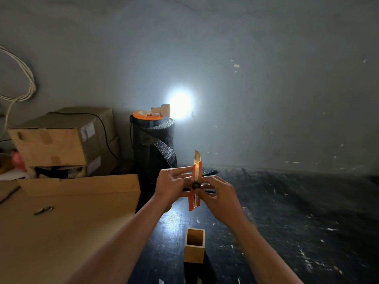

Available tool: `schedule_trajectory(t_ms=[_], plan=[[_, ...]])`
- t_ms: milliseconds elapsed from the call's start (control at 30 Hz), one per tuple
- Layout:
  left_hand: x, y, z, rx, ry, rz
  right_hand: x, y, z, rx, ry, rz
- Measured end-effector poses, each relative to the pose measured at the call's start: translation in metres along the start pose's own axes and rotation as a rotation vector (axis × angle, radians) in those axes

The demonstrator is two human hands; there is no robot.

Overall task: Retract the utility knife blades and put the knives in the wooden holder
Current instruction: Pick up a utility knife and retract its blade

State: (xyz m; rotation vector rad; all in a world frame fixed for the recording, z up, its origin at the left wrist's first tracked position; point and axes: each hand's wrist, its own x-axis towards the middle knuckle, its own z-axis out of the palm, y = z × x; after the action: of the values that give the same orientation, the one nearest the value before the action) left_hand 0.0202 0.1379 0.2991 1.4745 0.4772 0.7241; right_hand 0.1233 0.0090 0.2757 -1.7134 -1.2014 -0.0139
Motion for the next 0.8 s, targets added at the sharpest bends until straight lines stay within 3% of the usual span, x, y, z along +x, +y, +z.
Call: schedule_trajectory(t_ms=[800], plan=[[0.002, -0.005, 0.001, -0.093, 0.043, -0.104, -0.003, 0.006, 0.002, -0.105, -0.073, -0.016]])
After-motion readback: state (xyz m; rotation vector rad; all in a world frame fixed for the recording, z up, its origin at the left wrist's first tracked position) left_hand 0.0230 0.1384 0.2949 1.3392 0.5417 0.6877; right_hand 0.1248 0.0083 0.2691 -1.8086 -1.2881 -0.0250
